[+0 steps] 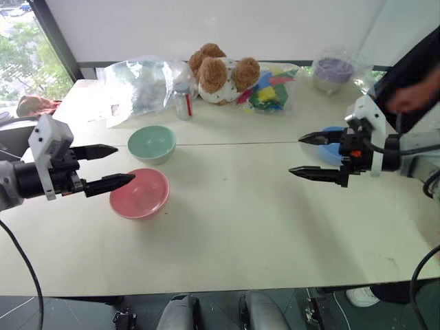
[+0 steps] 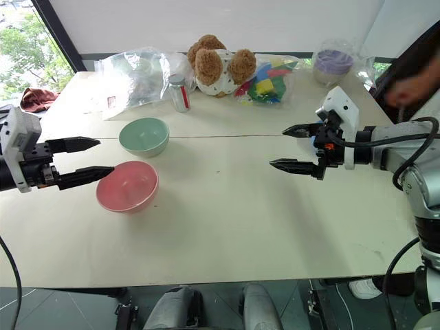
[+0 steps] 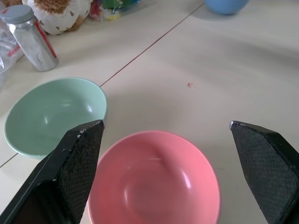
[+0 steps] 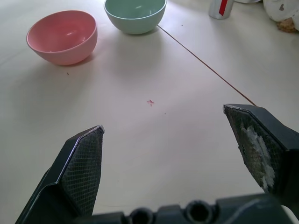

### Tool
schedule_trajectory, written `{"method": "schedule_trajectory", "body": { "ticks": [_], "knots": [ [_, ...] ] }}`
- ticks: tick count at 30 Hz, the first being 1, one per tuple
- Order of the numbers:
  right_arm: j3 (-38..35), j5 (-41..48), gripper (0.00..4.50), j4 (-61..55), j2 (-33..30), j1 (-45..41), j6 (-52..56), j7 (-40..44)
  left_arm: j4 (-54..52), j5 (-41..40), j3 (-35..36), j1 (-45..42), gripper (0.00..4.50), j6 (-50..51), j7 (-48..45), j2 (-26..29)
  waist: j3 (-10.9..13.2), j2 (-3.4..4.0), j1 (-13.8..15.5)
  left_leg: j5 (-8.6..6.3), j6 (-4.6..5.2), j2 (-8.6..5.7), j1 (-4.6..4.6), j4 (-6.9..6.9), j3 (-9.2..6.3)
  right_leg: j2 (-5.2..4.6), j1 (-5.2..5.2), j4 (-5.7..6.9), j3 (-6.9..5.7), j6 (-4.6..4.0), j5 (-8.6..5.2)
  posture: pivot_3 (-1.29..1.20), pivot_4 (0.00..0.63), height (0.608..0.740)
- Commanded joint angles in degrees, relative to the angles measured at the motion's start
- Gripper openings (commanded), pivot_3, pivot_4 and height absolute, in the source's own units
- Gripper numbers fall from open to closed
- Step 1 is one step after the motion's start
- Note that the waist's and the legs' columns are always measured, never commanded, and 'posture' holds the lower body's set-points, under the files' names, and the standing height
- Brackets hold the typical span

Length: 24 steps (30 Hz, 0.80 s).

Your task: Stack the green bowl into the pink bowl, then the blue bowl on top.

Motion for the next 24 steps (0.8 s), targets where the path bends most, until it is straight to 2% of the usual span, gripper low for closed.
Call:
{"method": "schedule_trajectory", "body": {
  "ticks": [1, 24],
  "knots": [
    [-1.6, 0.2, 4.50, -0.4, -0.7, -1.7, -0.5, 0.3, -1.3, -0.8, 1.3, -0.7, 4.44, -0.4, 0.0, 0.2, 0.0, 0.00, 0.0, 0.00, 0.00, 0.00, 0.00, 0.00, 0.00, 0.00, 0.00, 0.00, 0.00, 0.00, 0.00, 0.00, 0.150, 0.740],
    [-1.1, -1.7, 4.50, 0.5, -0.5, -1.2, -0.8, -0.5, -2.8, -1.6, 0.5, -0.8, 4.44, 0.1, 1.8, -0.7, 0.0, 0.00, 0.0, 0.00, 0.00, 0.00, 0.00, 0.00, 0.00, 0.01, 0.00, 0.00, 0.00, 0.00, 0.00, 0.00, 0.150, 0.740]
  ]
}}
